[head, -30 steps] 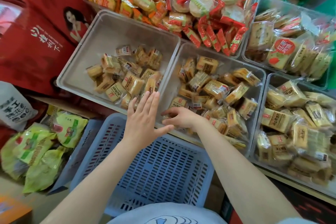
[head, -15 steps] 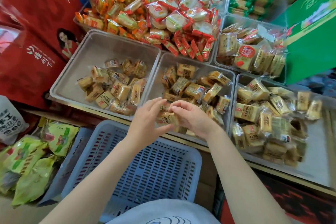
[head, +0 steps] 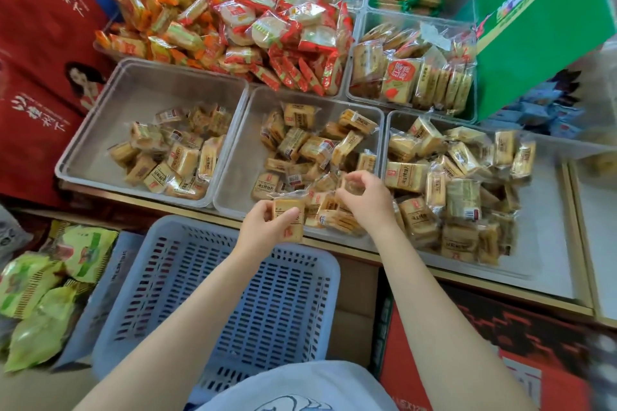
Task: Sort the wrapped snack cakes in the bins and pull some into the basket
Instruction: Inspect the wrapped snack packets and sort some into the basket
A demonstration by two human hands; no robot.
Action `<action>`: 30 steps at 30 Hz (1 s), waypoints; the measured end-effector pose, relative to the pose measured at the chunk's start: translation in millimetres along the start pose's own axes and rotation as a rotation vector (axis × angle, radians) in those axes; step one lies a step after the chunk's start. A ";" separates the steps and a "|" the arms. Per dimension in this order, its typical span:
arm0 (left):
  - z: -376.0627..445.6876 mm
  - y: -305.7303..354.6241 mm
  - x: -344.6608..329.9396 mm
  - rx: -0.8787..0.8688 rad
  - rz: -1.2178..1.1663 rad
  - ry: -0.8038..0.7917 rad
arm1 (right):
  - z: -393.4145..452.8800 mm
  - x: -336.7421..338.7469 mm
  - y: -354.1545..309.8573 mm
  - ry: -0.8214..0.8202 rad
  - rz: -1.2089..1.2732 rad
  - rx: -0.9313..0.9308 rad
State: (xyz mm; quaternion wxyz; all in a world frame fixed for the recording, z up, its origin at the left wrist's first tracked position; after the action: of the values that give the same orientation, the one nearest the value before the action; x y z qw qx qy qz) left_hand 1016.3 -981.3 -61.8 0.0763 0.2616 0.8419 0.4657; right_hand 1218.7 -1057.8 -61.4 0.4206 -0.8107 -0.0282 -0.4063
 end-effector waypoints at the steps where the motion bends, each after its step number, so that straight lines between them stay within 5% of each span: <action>1: 0.3 -1.2 -1.8 0.014 -0.004 0.001 | 1.0 -0.2 0.7 -0.020 -0.036 0.016; 9: -5.7 -2.4 -7.6 0.036 -0.065 -0.001 | 2.7 -1.9 7.1 -0.071 -0.134 0.117; 22: -42.4 1.6 39.7 0.048 -0.330 0.060 | -65.1 0.2 -61.5 -0.232 0.775 0.033; 30: -69.4 -29.7 82.1 0.094 -0.566 0.132 | -103.6 -41.6 -84.9 -0.258 0.922 -0.084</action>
State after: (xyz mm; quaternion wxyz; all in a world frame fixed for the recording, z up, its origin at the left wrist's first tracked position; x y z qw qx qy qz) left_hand 909.6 -1003.8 -38.3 0.1359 -0.0112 0.9053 0.4023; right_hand 1092.3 -1063.8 -1.1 0.5170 -0.7986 0.2989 -0.0744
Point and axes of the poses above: each hand's wrist, its own z-axis towards the middle knuckle, its own x-axis out of the back of the hand, y = z × x, the point moved 2 cm from there along z, towards the middle knuckle, and after that the axes turned 9 degrees about -z, right-handed, at the moved point
